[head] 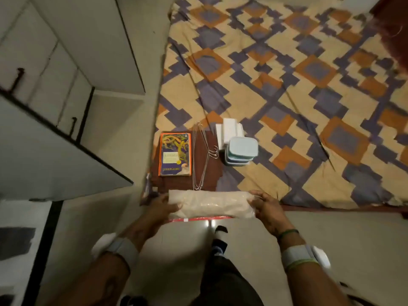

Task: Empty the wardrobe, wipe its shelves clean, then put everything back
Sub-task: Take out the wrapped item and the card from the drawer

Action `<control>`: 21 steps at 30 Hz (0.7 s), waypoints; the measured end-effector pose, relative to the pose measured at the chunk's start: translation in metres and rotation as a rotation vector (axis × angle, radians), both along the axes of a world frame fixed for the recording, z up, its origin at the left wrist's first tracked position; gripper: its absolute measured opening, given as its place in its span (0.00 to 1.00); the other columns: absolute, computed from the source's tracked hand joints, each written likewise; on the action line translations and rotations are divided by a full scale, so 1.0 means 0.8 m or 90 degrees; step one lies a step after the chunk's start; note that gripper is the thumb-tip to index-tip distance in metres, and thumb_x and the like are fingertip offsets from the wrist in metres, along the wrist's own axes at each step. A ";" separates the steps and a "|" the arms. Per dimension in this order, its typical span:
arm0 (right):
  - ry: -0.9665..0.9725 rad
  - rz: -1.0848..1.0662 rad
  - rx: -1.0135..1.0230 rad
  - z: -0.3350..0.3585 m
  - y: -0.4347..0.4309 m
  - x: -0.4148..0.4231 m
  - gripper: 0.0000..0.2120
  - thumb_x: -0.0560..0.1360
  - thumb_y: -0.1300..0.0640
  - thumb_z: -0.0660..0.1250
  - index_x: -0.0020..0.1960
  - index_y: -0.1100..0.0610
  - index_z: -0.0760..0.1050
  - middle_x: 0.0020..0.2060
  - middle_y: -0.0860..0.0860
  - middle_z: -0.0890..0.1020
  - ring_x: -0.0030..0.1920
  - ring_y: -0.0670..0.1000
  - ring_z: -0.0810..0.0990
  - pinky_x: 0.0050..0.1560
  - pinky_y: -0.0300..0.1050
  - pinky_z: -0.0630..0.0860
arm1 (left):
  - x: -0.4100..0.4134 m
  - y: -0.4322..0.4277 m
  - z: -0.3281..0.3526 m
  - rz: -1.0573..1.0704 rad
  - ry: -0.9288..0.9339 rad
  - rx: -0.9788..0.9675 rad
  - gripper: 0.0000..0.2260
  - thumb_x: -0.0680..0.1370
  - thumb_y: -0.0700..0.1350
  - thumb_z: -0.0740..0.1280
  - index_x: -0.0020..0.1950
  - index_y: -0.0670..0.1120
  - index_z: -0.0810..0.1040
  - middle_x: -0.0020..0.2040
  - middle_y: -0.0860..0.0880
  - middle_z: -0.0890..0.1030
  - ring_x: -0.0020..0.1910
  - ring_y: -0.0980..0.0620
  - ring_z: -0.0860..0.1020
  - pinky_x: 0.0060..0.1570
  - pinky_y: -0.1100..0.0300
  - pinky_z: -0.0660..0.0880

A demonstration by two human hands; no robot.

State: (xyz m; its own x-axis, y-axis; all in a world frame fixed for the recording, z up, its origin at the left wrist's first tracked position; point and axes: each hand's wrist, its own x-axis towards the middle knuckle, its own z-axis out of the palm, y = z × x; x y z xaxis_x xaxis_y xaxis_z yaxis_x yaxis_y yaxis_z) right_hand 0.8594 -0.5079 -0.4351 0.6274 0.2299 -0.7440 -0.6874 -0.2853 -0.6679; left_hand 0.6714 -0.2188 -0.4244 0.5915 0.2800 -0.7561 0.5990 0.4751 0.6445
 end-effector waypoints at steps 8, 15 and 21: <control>-0.036 -0.055 -0.075 -0.123 -0.097 0.189 0.17 0.78 0.72 0.63 0.63 0.58 0.77 0.56 0.58 0.79 0.49 0.57 0.78 0.45 0.50 0.79 | 0.241 -0.106 -0.139 -0.078 0.117 0.102 0.19 0.75 0.33 0.72 0.65 0.41 0.78 0.59 0.42 0.83 0.55 0.45 0.82 0.47 0.56 0.80; -0.037 -0.066 -0.100 -0.254 -0.088 0.256 0.20 0.77 0.72 0.62 0.61 0.52 0.78 0.61 0.55 0.80 0.58 0.60 0.78 0.58 0.61 0.80 | 0.316 -0.115 -0.259 -0.145 0.162 0.305 0.17 0.75 0.36 0.72 0.63 0.42 0.81 0.55 0.45 0.83 0.53 0.48 0.80 0.49 0.57 0.76; -0.064 -0.016 -0.138 -0.305 -0.078 0.260 0.24 0.75 0.74 0.60 0.69 0.62 0.75 0.63 0.56 0.79 0.64 0.56 0.76 0.64 0.46 0.74 | 0.304 -0.121 -0.302 -0.176 0.147 0.437 0.16 0.75 0.39 0.70 0.63 0.43 0.81 0.58 0.42 0.83 0.58 0.44 0.81 0.58 0.54 0.76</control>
State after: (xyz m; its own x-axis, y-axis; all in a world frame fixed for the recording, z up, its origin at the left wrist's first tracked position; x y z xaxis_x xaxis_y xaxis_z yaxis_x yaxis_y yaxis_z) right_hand 1.0671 -0.5700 -0.6795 0.7046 0.0554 -0.7075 -0.6291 -0.4125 -0.6588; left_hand 0.9148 -0.3156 -0.6659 0.5570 0.5953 -0.5791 0.7925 -0.1725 0.5849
